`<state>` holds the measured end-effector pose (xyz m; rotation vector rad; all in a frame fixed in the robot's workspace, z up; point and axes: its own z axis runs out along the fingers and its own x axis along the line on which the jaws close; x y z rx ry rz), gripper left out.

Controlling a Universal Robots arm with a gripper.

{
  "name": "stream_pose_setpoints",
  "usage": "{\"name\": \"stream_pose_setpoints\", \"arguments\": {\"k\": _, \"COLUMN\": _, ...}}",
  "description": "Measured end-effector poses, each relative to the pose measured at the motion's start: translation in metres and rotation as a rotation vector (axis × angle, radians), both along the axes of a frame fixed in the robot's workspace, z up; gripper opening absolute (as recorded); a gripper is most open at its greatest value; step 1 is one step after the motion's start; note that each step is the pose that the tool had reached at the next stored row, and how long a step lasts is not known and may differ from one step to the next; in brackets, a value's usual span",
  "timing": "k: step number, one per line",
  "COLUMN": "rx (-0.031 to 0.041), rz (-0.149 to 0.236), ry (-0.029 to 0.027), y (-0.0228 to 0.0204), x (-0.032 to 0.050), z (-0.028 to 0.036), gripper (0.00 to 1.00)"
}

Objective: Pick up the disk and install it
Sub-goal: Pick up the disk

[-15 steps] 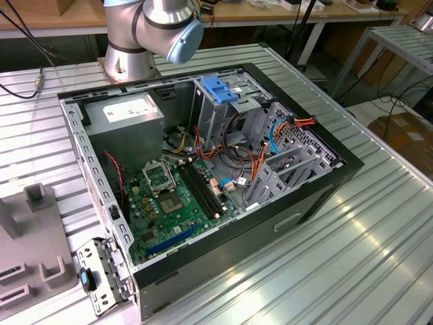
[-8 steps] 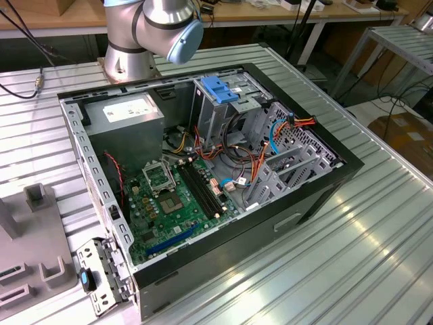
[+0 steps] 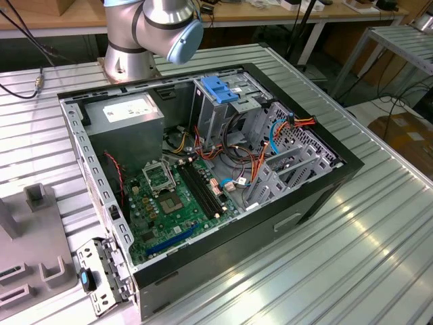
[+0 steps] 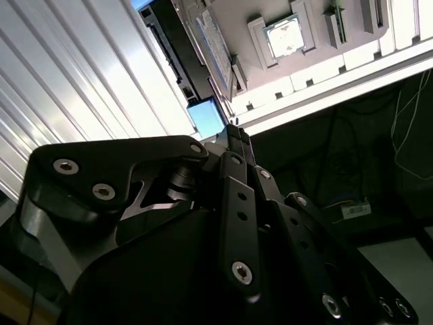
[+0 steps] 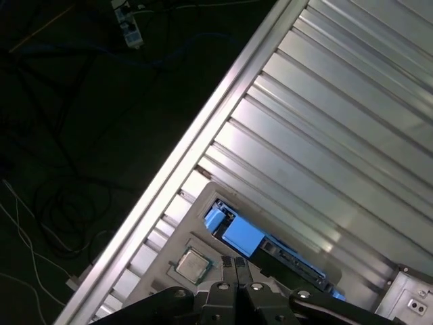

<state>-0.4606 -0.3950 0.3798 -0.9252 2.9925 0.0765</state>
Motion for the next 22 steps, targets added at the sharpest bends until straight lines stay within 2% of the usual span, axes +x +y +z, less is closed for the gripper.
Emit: {"name": "stream_pose_setpoints", "arguments": {"k": 22, "rx": 0.0, "rz": 0.11, "ry": 0.0, "y": 0.0, "x": 0.0, "z": 0.0, "gripper": 0.11}}
